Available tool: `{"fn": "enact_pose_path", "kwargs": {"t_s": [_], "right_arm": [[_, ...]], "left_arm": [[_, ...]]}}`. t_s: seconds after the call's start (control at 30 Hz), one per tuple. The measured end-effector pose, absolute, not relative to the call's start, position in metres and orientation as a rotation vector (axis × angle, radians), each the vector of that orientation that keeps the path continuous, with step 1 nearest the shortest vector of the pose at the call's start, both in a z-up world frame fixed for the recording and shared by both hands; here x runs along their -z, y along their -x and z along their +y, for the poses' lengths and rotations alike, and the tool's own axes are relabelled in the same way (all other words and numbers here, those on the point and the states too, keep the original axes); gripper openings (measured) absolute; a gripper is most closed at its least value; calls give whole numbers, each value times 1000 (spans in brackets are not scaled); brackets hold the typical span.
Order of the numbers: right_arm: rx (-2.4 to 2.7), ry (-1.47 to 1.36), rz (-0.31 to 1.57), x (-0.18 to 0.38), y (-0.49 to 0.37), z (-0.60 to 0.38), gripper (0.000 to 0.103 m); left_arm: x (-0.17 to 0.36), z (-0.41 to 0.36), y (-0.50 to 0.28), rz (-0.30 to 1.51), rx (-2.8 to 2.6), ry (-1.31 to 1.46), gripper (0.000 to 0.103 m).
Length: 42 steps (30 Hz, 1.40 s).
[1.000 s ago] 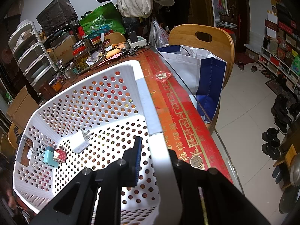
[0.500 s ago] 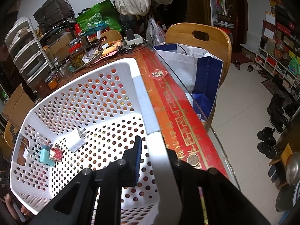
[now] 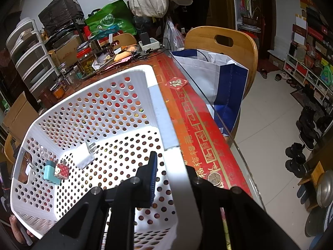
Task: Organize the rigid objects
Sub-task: 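Grasp the white square plug adapter with the left gripper, then carry the white square adapter into the basket and release it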
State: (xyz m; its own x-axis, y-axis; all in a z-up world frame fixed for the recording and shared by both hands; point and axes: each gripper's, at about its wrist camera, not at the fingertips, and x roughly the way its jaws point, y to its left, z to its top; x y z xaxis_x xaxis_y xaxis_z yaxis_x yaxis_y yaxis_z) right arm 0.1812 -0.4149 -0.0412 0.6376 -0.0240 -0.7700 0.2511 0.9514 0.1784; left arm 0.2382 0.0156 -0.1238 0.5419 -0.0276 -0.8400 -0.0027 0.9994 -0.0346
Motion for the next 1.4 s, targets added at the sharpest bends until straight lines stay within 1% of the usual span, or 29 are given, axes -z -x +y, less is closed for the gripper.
{"fn": "enact_pose_path", "kwargs": {"t_s": [0.13,0.23,0.53,0.77,1.13,1.4], "right_arm": [[158,-282,867,41,-181,-415,16],[156,-282,867,41,-181,-414,16],[152,-284,863,42,-180,-414,16],[148,-285,863,41,-180,-414,16],[128,-282,854,42,-180,-415,16],[125,-280,853,41,-180,-415,16]], "left_arm": [[122,14,-233,986,-2,13,61],[115,12,-222,942,-15,-3,61],[65,11,-188,778,-78,-71,61],[34,-1,-176,704,-103,-132,61],[-25,-55,-159,580,-61,-241,61],[-60,-113,-167,549,18,-327,61]]}}
